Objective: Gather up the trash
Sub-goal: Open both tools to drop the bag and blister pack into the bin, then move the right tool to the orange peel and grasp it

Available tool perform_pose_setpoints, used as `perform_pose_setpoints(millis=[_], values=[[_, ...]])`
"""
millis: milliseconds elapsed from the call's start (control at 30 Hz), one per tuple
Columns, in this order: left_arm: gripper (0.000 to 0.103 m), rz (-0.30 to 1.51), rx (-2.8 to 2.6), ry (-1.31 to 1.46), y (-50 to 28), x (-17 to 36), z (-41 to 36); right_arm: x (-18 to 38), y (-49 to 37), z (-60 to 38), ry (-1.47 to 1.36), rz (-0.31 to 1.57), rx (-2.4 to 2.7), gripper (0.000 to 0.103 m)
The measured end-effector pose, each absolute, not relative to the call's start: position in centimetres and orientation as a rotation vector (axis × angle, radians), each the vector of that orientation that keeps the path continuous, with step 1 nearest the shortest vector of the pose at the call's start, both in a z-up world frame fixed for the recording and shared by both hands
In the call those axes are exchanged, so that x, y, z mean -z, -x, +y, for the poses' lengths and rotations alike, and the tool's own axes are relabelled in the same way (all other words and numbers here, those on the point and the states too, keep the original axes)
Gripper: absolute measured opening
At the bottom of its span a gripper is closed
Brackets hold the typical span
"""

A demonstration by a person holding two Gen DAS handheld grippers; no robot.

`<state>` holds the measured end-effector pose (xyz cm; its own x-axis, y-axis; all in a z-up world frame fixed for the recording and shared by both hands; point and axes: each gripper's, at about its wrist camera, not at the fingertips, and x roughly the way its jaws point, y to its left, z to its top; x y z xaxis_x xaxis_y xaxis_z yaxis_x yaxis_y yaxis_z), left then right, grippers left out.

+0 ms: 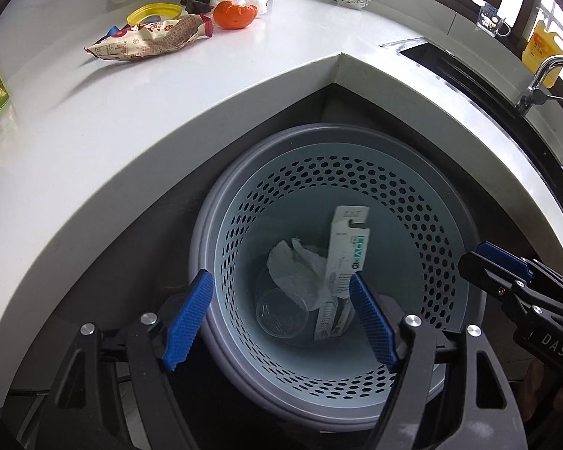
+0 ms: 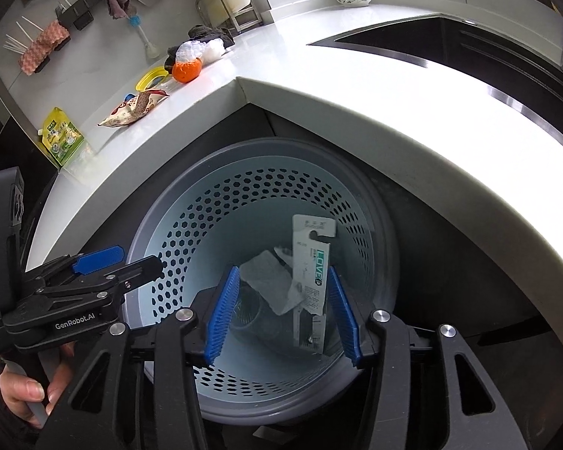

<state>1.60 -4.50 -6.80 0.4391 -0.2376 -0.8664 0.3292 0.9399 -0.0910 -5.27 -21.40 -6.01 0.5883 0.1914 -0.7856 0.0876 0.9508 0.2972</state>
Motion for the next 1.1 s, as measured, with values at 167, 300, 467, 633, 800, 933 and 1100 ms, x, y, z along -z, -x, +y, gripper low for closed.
perform_pose_setpoints(millis=[167, 300, 467, 633, 800, 933, 1100], values=[[0.08, 1.039, 0.336, -0.08, -1.7, 6.5, -4.2, 5.7, 5.6, -21.4, -0.309, 0.917, -0.058, 0.054], [0.084, 1.005, 0.315, -0.075, -1.5, 5.4, -3.6, 5.1, 5.7, -21.3, -0.292, 0.885, -0.059, 0.059], [0.09, 0.95, 0.284, -0.059, -1.7, 3.6, -2.3, 4.1, 5.6, -20.9, -0.259, 0.832, -0.049, 0.067], [0.092, 0.891, 0.241, -0.037, -2.7, 1.5, -1.3, 2.8, 4.9, -21.0, -0.244, 0.774, -0.041, 0.073], [0.094, 0.829, 0.193, -0.019, -4.2, -0.5, 0.2, 1.4, 3.1, -20.9, -0.227, 0.73, -0.054, 0.076], [0.096, 0.784, 0.153, -0.004, -5.8, -2.0, 1.1, 0.2, 1.0, -20.3, -0.187, 0.683, -0.046, 0.077], [0.096, 0.759, 0.105, 0.038, -8.6, -3.0, 2.3, -1.1, -2.5, -19.3, -0.15, 0.659, -0.06, 0.077]])
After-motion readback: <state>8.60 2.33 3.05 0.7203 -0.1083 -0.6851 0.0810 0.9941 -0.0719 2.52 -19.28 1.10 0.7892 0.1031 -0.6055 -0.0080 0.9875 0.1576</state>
